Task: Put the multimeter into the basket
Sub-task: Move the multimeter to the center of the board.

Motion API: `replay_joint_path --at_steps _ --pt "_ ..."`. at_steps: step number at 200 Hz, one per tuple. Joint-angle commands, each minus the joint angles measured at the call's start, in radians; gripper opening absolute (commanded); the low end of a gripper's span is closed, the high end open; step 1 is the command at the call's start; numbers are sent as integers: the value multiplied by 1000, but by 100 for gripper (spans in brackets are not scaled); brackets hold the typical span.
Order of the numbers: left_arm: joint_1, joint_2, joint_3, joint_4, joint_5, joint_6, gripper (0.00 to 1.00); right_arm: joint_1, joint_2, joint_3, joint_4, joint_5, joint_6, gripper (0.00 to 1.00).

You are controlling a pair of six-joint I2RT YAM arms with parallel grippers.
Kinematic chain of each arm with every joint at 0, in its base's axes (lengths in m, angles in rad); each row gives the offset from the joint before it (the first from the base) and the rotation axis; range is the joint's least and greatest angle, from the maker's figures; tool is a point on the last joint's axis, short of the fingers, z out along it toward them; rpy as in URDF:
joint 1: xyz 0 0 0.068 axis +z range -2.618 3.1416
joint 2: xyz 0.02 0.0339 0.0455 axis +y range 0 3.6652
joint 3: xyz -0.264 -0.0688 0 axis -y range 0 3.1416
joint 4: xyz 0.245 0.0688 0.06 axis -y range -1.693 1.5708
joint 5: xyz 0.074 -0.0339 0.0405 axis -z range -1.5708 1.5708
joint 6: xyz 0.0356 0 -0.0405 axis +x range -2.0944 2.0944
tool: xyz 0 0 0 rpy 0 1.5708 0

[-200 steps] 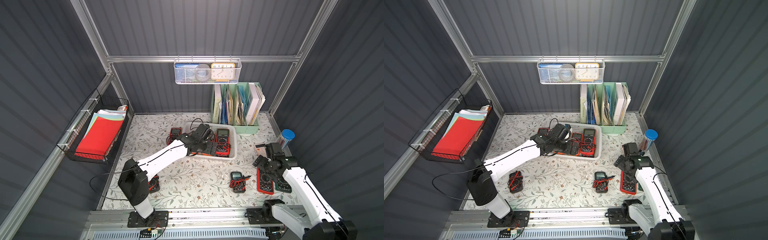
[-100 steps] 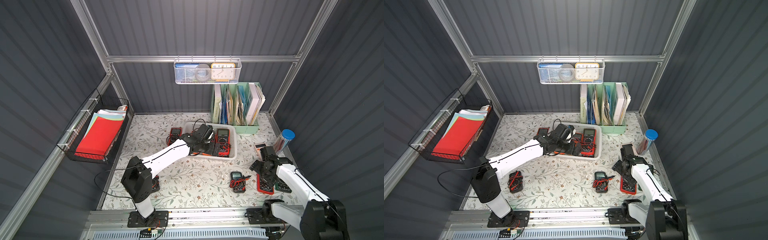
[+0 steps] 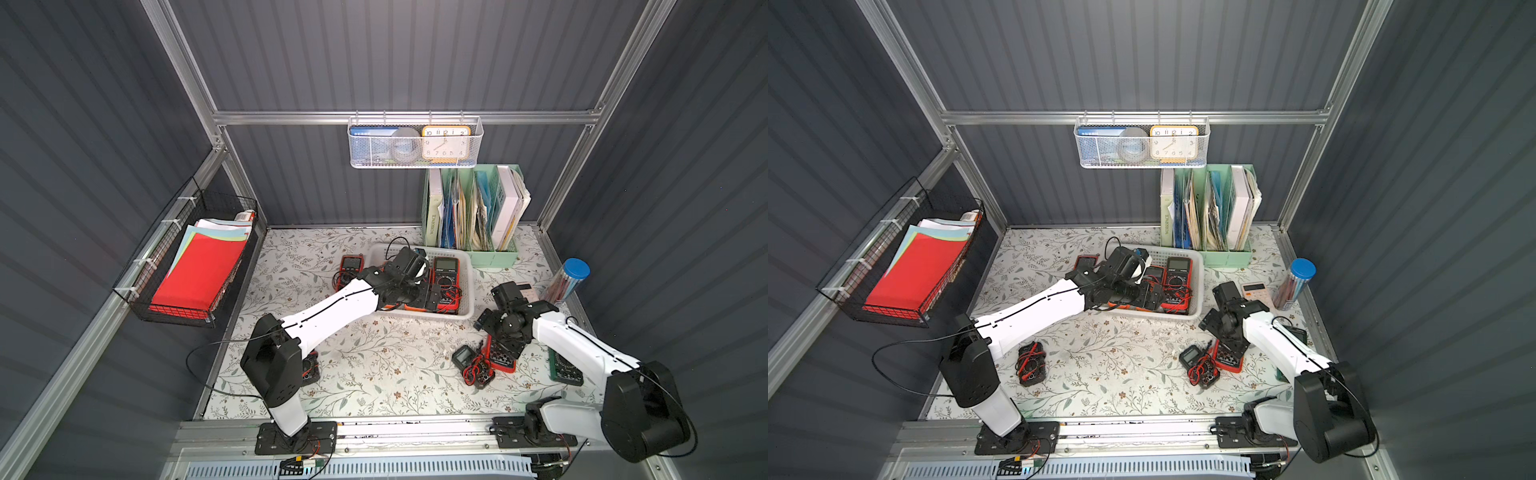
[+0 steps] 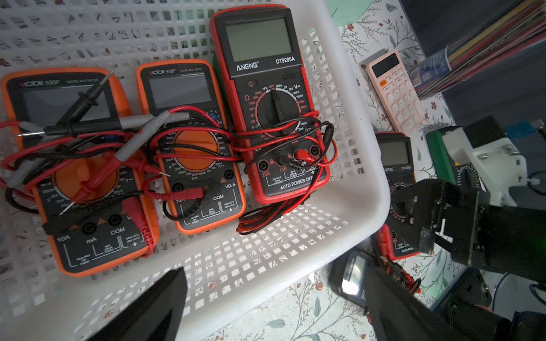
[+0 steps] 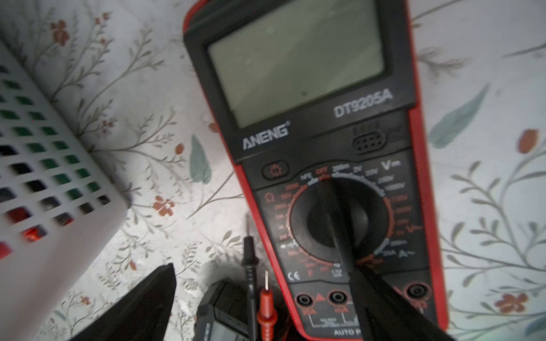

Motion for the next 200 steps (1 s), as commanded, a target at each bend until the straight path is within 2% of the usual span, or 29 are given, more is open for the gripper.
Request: replay_joint_path --at_steps 1,42,74,139,200 --pt "1 -29 -14 1 8 6 99 5 -29 53 -58 13 26 99" --pt "0 -39 -16 -1 12 6 99 -4 -158 65 -154 174 -79 99" --pt "1 -48 -17 -5 15 6 99 -15 -129 57 -199 214 -150 99" --pt "0 -65 -22 -24 9 8 99 -18 25 25 -128 218 -237 99" --pt "1 -61 -15 -34 -6 -6 99 -29 143 22 -34 149 -262 99"
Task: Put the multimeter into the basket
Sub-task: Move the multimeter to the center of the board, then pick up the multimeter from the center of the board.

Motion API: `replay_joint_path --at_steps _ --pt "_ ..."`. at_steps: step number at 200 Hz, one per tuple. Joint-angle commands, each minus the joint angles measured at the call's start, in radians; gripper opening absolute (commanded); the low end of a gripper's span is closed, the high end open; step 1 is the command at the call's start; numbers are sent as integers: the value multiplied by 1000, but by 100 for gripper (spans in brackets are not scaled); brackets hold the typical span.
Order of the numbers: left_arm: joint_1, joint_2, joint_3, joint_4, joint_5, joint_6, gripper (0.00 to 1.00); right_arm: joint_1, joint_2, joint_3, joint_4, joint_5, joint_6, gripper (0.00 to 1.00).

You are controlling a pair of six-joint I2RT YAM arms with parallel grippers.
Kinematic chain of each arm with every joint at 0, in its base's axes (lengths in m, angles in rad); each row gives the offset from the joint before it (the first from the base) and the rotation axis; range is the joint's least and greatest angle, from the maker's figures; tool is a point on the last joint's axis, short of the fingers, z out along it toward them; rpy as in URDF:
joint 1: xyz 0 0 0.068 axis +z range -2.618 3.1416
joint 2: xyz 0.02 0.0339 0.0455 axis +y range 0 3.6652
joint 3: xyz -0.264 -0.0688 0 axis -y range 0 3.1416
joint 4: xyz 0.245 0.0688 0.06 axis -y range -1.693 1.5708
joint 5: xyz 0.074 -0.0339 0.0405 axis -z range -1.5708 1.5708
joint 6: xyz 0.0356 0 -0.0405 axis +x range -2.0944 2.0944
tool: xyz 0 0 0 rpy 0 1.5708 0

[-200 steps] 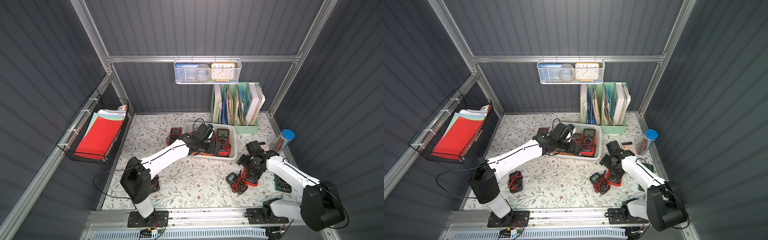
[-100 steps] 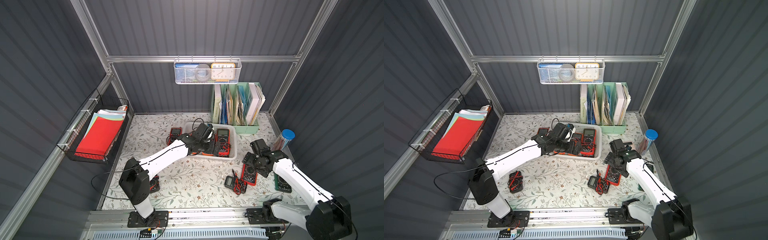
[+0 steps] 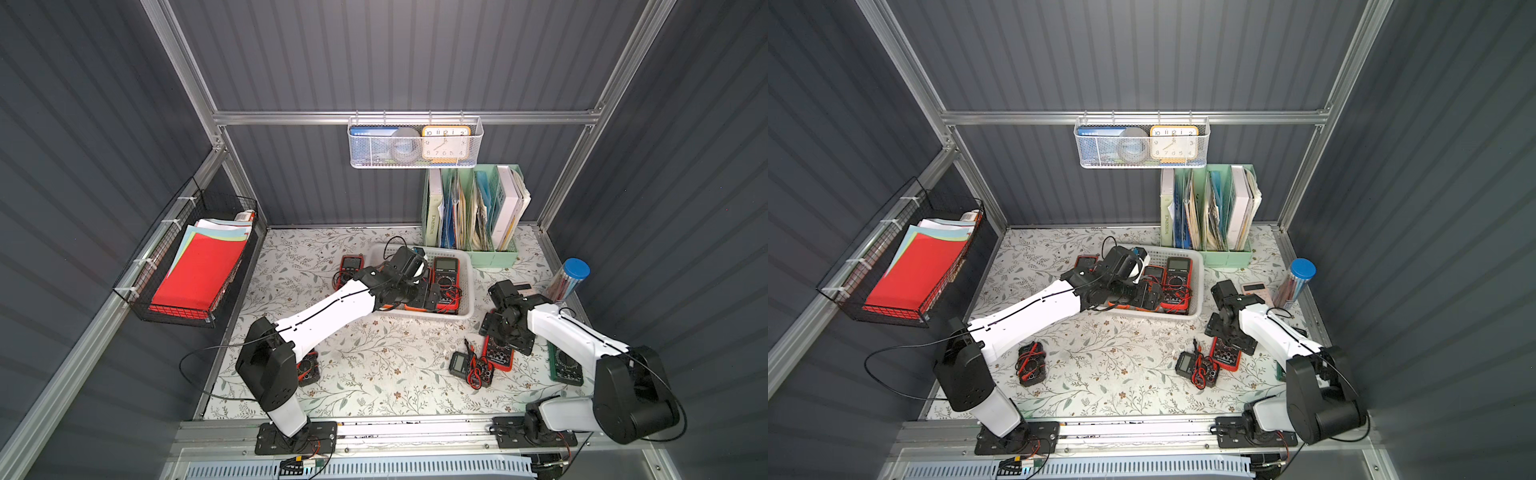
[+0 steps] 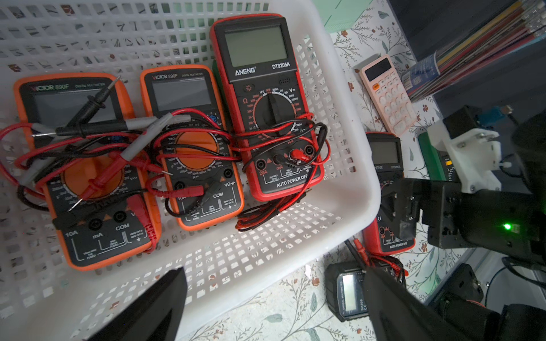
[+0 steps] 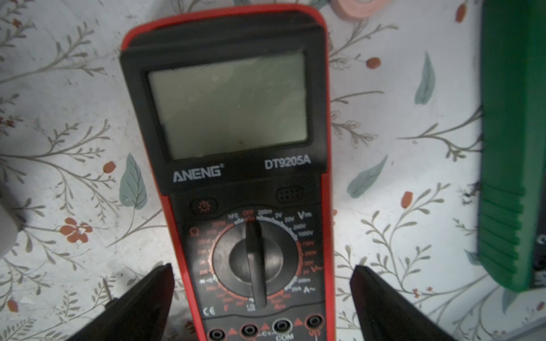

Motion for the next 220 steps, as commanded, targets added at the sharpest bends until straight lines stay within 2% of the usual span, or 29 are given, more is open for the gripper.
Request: replay_joint_path --at_steps 1,86,126,179,220 --pt "0 -29 -8 -26 -6 -6 99 -8 43 -9 40 -27 -23 99" --pt "0 -27 -1 -44 -17 -23 99 -40 135 -46 123 -121 -9 95" --pt "0 -49 -18 -41 -31 -37 99 -40 139 -42 112 -130 -20 81" --pt "0 -67 -35 -47 -53 -40 99 -40 -48 -35 42 -68 6 64" --pt "1 -72 -53 -80 -56 -74 99 -40 -191 22 -10 -54 7 62"
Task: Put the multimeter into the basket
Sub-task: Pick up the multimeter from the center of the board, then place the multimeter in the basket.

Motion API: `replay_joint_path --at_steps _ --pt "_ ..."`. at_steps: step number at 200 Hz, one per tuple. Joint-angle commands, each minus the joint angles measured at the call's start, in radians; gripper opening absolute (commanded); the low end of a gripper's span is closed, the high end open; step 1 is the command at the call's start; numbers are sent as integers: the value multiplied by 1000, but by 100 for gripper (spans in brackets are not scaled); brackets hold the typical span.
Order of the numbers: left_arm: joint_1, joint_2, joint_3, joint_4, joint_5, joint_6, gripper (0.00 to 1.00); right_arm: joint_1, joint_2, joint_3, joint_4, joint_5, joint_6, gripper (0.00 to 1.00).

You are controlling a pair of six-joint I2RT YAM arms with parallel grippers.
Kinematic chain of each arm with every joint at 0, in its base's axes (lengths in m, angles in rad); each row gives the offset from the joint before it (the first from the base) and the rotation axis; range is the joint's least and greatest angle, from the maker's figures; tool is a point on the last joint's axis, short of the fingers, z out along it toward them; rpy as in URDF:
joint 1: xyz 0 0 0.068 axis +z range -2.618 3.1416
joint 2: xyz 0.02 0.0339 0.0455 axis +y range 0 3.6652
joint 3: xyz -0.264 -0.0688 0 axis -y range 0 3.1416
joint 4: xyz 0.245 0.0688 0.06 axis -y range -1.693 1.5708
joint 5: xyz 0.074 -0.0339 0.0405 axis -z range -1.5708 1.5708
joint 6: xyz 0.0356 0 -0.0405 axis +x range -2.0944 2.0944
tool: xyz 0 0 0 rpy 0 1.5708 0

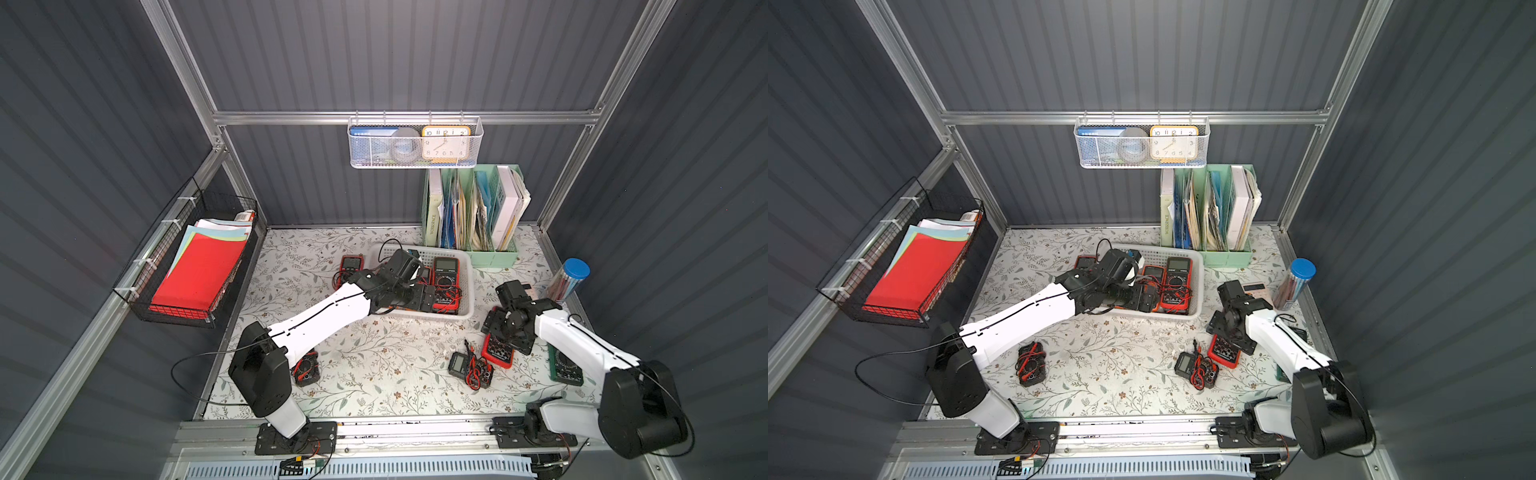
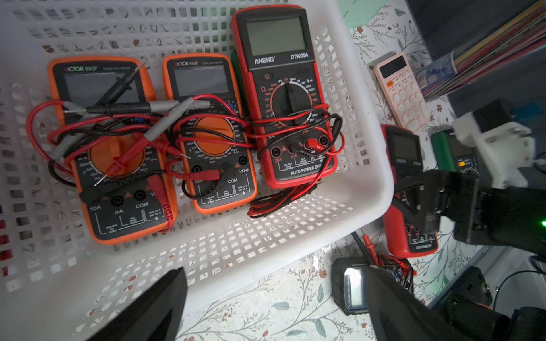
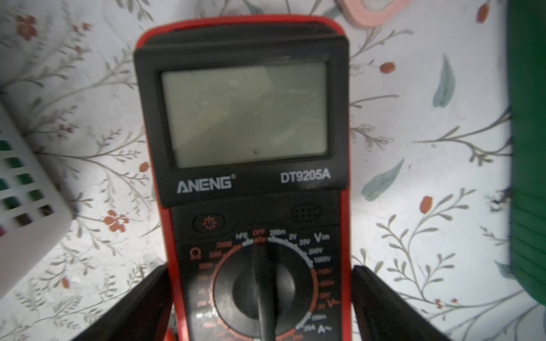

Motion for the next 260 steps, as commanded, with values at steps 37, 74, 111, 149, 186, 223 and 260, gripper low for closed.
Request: replay_joint_path --at_steps 37,74,111,149,186,223,260 --pt "26 -30 1 -67 -46 -55 99 5 -107 163 -90 -33 14 60" --pt "104 -54 -10 -60 -28 -88 99 60 -104 299 -103 -46 26 59" --pt "190 -73 -1 -63 -17 -91 99 147 15 470 -91 -48 34 59" --pt "269 -50 59 -79 26 -91 99 258 217 648 -39 -34 43 58" --pt "330 -38 92 -97 47 -94 99 334 412 809 4 -6 39 59" --pt "342 -41 109 -120 52 -86 99 359 566 921 15 21 24 59" --pt "342 -44 105 -129 50 -84 99 368 685 999 10 37 19 60"
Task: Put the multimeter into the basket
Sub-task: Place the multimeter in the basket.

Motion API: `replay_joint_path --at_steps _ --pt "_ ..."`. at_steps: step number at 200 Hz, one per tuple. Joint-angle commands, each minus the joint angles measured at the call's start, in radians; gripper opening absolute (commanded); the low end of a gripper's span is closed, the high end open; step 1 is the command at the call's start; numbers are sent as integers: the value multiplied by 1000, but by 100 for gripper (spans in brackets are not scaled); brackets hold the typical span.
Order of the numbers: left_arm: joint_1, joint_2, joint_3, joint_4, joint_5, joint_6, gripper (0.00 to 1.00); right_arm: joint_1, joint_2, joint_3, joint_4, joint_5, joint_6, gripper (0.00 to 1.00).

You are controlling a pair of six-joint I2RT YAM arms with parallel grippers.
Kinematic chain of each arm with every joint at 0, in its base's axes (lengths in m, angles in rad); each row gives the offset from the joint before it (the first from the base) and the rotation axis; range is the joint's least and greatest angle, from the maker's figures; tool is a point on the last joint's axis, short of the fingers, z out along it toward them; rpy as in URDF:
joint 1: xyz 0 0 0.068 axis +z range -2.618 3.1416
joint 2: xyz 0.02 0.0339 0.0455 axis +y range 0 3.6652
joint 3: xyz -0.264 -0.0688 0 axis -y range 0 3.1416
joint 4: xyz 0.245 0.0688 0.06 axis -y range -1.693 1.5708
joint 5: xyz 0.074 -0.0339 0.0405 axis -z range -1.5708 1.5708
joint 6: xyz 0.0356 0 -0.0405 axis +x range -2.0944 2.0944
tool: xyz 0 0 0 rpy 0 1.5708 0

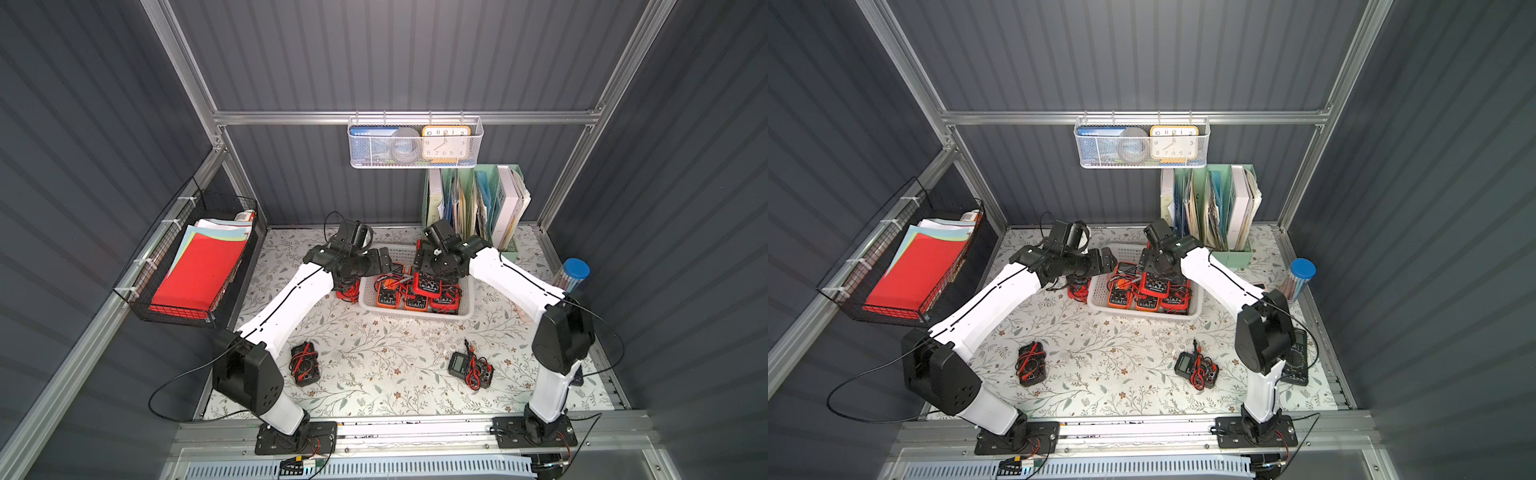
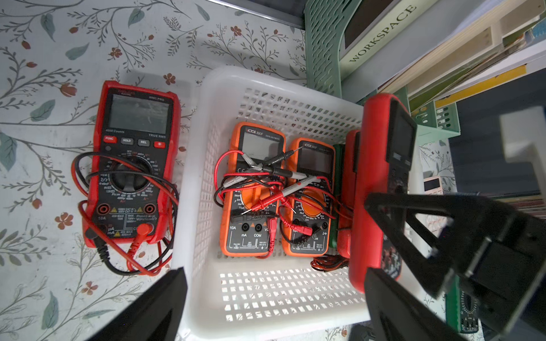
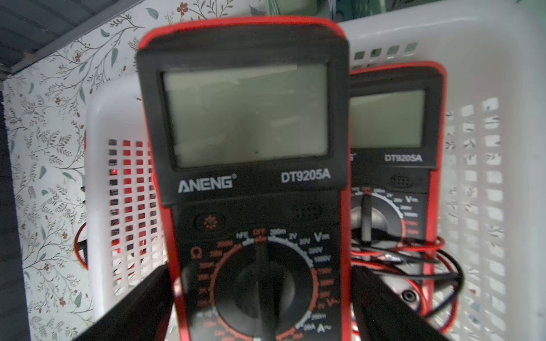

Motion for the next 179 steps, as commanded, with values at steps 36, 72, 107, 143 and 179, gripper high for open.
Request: replay_joint_path --at_steps 36,72,107,143,179 --pt "1 2 17 -40 13 -4 99 16 143 125 -2 52 -15 62" --pt "1 -4 15 -46 7 -3 99 16 178 118 -10 60 0 63" --pt "1 -7 14 -46 5 1 99 30 163 77 -3 46 23 65" --pt "1 -6 11 -37 14 -2 99 63 136 34 -3 65 45 67" --pt "1 -4 9 -34 13 -4 99 67 123 2 -2 85 60 77"
